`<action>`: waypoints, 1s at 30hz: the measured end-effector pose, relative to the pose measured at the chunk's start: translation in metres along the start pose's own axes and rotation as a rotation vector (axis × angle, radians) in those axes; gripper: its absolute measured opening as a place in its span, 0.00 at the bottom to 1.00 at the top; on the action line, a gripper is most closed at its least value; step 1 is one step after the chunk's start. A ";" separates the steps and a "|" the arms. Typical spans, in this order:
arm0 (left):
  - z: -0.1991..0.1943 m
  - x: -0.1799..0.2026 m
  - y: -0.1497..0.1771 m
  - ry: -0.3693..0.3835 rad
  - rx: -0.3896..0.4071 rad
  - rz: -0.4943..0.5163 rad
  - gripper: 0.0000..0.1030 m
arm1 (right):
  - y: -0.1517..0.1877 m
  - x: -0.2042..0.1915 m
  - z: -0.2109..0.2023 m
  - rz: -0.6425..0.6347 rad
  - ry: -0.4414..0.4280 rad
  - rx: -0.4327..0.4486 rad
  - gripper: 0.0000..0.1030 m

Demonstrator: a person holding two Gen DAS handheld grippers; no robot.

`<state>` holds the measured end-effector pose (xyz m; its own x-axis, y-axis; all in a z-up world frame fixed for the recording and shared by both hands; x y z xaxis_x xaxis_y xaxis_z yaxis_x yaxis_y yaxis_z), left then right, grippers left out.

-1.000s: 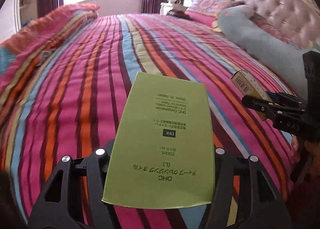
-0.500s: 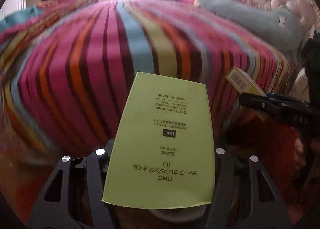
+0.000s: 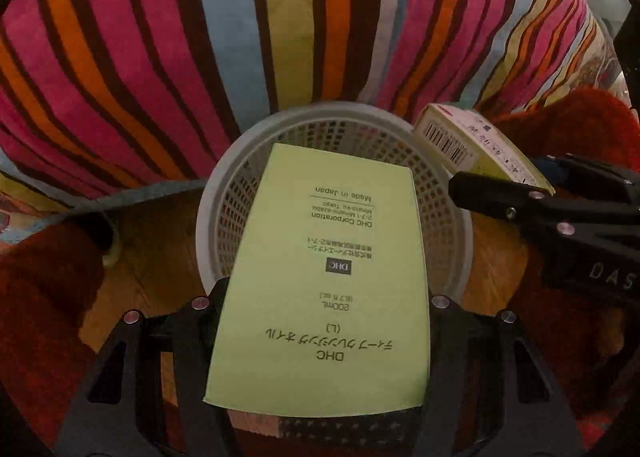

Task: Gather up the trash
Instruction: 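Carry DHC box and Vitamin E box over the wastebasket and open both tools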

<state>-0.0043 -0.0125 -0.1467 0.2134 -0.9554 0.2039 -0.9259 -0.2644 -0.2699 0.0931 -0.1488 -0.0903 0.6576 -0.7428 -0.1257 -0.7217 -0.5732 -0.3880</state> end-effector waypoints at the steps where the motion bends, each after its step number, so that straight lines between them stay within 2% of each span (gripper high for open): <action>1: 0.001 0.000 -0.002 -0.004 0.001 0.000 0.57 | -0.001 0.001 0.003 0.001 -0.003 -0.009 0.49; 8: 0.010 0.002 -0.006 -0.026 -0.014 -0.018 0.59 | -0.005 -0.001 0.013 -0.026 -0.005 -0.034 0.49; 9: 0.014 0.004 -0.006 -0.037 -0.015 -0.022 0.68 | -0.004 -0.002 0.013 -0.027 -0.011 -0.034 0.50; 10: 0.015 0.004 -0.006 -0.057 -0.007 -0.023 0.76 | -0.005 -0.002 0.014 -0.030 -0.013 -0.038 0.58; 11: 0.015 0.003 -0.007 -0.074 0.008 -0.017 0.86 | -0.010 -0.002 0.016 -0.031 -0.009 -0.043 0.71; 12: 0.015 0.004 -0.007 -0.083 0.019 -0.011 0.89 | -0.006 -0.001 0.017 -0.031 -0.003 -0.043 0.74; 19: 0.012 0.004 -0.009 -0.064 0.038 -0.006 0.92 | -0.009 0.003 0.017 -0.009 0.010 -0.029 0.76; 20: 0.013 0.004 -0.009 -0.063 0.035 -0.009 0.92 | 0.012 -0.001 0.017 -0.009 0.011 -0.028 0.75; 25: 0.009 0.003 -0.010 -0.063 0.041 -0.025 0.92 | 0.017 0.000 0.015 -0.012 0.019 -0.026 0.76; 28: 0.007 0.001 -0.012 -0.056 0.043 -0.043 0.92 | 0.017 0.003 0.012 0.005 0.026 -0.022 0.86; 30: 0.002 0.000 -0.015 -0.050 0.049 -0.060 0.92 | 0.015 0.005 0.006 0.018 0.033 -0.004 0.86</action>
<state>0.0102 -0.0084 -0.1444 0.2844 -0.9428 0.1737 -0.8948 -0.3261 -0.3050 0.0869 -0.1591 -0.1019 0.6371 -0.7639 -0.1029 -0.7344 -0.5611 -0.3819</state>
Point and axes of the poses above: each gripper's, at about its wrist camera, not at the fingertips, and z roughly the way its jaws point, x to its right, y to its underside, the point moved 2 cm from there along z, roughly the way its jaws point, and after that the axes turned 13 degrees about -z, right-handed, at the moved point
